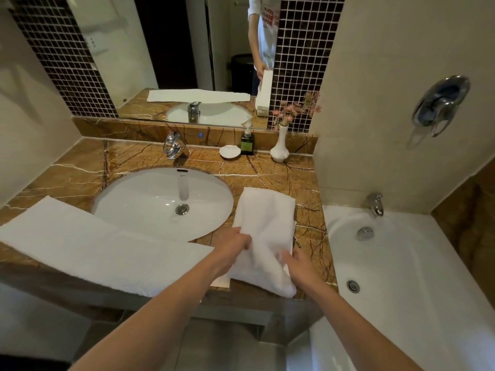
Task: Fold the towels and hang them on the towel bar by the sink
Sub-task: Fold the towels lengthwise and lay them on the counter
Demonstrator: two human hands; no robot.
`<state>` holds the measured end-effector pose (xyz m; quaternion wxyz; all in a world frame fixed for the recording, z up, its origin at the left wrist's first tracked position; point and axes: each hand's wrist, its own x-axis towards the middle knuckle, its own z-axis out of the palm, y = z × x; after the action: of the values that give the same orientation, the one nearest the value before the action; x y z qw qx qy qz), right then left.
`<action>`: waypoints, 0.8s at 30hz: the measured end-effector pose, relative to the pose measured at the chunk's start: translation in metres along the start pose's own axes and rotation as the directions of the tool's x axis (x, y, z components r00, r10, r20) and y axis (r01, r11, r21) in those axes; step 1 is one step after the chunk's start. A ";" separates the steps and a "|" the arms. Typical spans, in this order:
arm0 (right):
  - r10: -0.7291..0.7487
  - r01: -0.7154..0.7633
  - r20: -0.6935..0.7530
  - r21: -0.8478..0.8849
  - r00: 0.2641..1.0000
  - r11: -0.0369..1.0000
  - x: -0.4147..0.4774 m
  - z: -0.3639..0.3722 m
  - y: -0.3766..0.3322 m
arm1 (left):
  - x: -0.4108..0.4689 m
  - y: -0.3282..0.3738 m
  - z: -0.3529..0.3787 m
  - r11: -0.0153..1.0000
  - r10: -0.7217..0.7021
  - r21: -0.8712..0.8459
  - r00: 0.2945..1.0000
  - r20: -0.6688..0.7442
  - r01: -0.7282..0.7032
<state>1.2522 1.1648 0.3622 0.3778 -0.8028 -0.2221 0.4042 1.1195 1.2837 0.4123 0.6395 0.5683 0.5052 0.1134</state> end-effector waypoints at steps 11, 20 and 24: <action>0.125 -0.152 0.086 0.547 0.988 0.823 0.007 -0.030 -0.042 | -0.039 0.063 0.005 0.875 0.065 -0.477 0.957 0.282 0.081; 0.003 -0.223 0.274 0.776 0.962 0.590 0.000 -0.056 -0.092 | -0.064 0.072 -0.015 0.929 0.097 -0.367 0.920 0.380 0.054; -0.018 -0.111 0.173 0.701 0.985 0.704 -0.009 -0.068 -0.132 | -0.072 0.078 -0.025 0.953 0.128 -0.302 0.902 0.413 0.003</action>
<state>1.2958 1.2113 0.4964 0.6266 -0.5648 -0.0605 0.5336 1.1006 1.2727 0.5189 0.8081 0.4935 0.3113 0.0808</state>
